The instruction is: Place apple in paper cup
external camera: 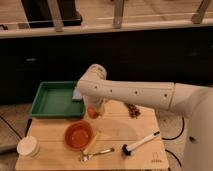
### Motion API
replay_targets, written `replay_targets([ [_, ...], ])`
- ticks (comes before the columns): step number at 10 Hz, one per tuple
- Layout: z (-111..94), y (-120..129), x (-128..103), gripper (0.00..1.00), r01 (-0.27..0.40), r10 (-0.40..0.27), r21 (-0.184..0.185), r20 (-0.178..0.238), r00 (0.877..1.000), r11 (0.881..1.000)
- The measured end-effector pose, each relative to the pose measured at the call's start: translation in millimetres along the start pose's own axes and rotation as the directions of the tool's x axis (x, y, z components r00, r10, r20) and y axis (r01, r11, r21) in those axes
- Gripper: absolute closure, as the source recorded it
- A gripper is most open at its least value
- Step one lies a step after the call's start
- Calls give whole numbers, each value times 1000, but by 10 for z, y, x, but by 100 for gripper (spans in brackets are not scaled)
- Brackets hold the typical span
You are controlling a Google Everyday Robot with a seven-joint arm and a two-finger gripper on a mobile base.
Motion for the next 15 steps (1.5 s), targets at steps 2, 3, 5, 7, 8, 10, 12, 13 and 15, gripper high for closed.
replay_targets([
  [2, -63, -54, -15, 99, 30, -30, 5, -4, 1000, 1000],
  [3, -93, -136, -63, 99, 48, -48, 11, -2, 999, 999],
  [5, -157, -359, -190, 99, 88, -88, 21, 2, 996, 996],
  [7, -220, -414, -213, 99, 125, -125, 23, -3, 992, 992],
  [8, -242, -447, -251, 99, 146, -145, 23, -4, 989, 989],
  [10, -274, -550, -351, 99, 184, -184, 30, -6, 983, 983],
  [12, -302, -757, -515, 99, 224, -224, 41, -5, 975, 974],
  [13, -322, -825, -572, 99, 245, -245, 41, -7, 970, 969],
  [15, -360, -866, -647, 99, 287, -287, 37, -10, 958, 957],
])
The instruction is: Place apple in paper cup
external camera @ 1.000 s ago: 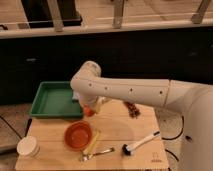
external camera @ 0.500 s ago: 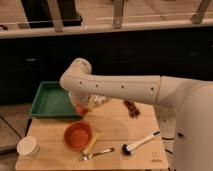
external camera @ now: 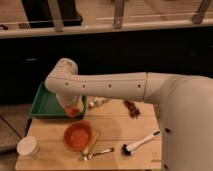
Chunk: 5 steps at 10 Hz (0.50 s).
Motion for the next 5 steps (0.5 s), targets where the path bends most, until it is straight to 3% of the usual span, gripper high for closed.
replay_targets([
  [5, -1, -430, -260, 99, 115, -115, 19, 17, 993, 993],
])
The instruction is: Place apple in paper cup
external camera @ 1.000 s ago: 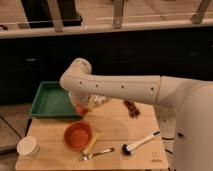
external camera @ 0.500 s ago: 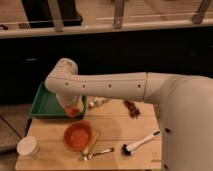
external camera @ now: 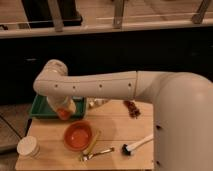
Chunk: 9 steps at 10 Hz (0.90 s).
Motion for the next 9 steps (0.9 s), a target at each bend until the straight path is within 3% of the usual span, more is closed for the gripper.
replay_targets([
  [3, 12, -107, -102, 99, 64, -64, 4, 15, 998, 998],
  [6, 47, -391, -283, 99, 114, -115, 33, 50, 992, 993],
  [9, 73, -486, -385, 99, 154, -157, 53, 71, 985, 987],
])
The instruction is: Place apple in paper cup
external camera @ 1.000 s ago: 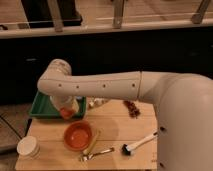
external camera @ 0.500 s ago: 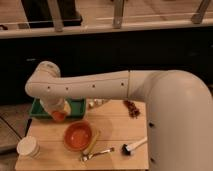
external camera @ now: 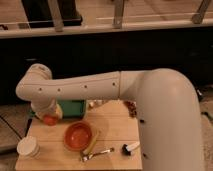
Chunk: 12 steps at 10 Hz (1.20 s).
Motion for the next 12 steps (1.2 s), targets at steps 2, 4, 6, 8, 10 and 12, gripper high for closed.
replay_targets([
  [2, 27, -165, -80, 99, 28, -28, 21, 15, 999, 999],
  [4, 60, -266, -140, 99, 54, -55, 33, 26, 998, 998],
  [6, 106, -407, -234, 99, 89, -91, 47, 40, 995, 995],
  [8, 164, -522, -286, 99, 102, -105, 68, 45, 993, 992],
  [10, 263, -672, -369, 99, 137, -142, 82, 66, 988, 987],
  [12, 292, -759, -406, 99, 157, -164, 93, 77, 983, 983],
])
